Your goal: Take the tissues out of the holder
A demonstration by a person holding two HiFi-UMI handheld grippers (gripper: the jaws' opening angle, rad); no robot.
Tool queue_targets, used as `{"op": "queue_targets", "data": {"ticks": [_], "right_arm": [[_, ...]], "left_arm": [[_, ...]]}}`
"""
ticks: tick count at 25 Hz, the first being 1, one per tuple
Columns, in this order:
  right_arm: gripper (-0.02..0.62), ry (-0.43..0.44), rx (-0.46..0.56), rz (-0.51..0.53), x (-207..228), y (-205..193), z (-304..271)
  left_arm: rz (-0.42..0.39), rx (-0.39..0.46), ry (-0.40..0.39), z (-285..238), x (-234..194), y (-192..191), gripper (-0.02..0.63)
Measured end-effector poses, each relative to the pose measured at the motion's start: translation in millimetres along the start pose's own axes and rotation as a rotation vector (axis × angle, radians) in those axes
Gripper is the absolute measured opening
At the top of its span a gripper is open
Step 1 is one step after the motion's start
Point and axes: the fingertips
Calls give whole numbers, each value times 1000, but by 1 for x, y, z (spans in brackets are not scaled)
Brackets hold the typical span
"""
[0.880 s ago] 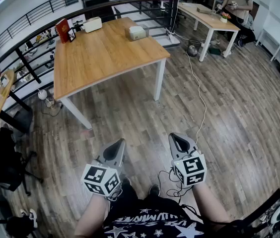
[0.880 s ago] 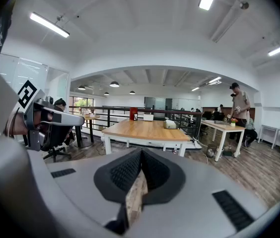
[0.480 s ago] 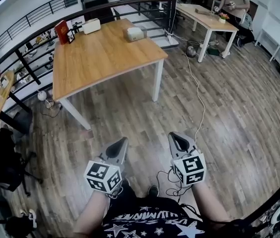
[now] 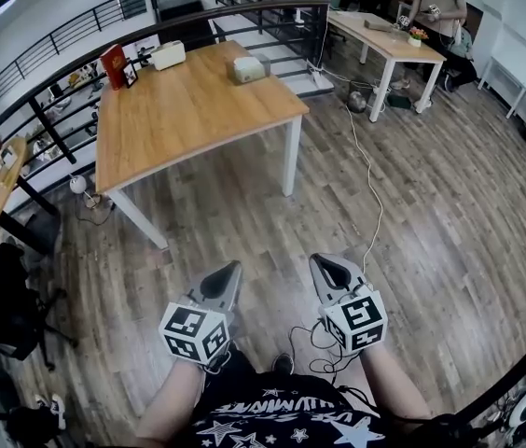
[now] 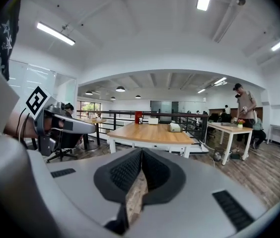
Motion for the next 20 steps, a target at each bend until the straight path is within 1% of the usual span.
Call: {"op": "queue_targets", "data": {"ticks": [1, 4, 9, 14, 20], "right_arm": [[18, 8, -3, 6, 0, -3, 1], [18, -5, -13, 21, 4, -9, 0], [18, -9, -8, -1, 13, -11, -7], [18, -57, -22, -2, 36, -13, -26], [18, -103, -24, 3, 75, -2, -72]], "left_arm": [[0, 2, -4, -2, 3, 0, 15], [-1, 7, -7, -5, 6, 2, 15], [23, -10, -14, -20, -2, -3, 15], [40, -23, -39, -56, -22, -5, 14], [52, -16, -66, -114, -59, 17, 15]]}}
Point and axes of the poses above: the fingertips, and each gripper's own axes: z backward along the fingers, x to its right, y out of its top
